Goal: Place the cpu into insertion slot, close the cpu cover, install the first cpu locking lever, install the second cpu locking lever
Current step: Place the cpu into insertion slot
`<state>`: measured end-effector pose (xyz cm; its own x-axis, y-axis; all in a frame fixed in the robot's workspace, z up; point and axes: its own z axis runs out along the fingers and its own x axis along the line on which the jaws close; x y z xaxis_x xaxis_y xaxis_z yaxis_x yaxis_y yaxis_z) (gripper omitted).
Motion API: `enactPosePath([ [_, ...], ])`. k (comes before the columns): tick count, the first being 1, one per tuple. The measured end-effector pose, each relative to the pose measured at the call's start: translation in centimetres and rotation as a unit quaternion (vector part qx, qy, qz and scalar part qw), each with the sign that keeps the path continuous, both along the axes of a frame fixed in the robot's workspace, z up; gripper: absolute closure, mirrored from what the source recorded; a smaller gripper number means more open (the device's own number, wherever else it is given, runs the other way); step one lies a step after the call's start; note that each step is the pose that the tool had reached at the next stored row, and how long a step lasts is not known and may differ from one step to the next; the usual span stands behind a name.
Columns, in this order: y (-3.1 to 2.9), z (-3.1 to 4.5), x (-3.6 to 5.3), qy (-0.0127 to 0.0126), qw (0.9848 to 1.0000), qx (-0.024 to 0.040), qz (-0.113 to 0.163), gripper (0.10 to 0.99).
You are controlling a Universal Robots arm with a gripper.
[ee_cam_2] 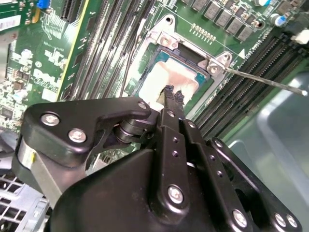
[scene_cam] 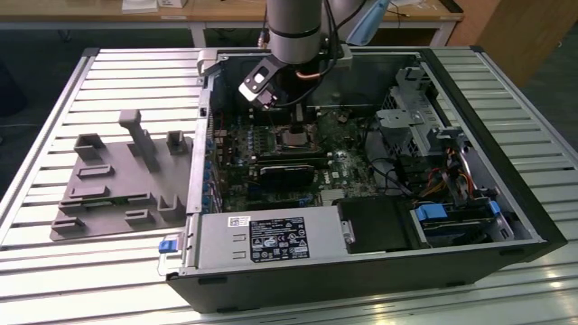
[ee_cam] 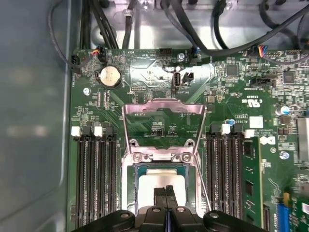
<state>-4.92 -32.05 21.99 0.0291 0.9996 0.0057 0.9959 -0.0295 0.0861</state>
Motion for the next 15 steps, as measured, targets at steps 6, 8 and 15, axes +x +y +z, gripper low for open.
enactPosePath([
  [6, 0.00, 1.61, 0.00, 0.0000, 1.0000, 0.0000, 0.000, 0.984],
  [8, 0.00, 2.08, 0.00, 0.0000, 1.0000, 0.0000, 0.000, 0.984],
  [15, 0.00, 3.19, 0.00, 0.0000, 1.0000, 0.0000, 0.000, 0.984],
])
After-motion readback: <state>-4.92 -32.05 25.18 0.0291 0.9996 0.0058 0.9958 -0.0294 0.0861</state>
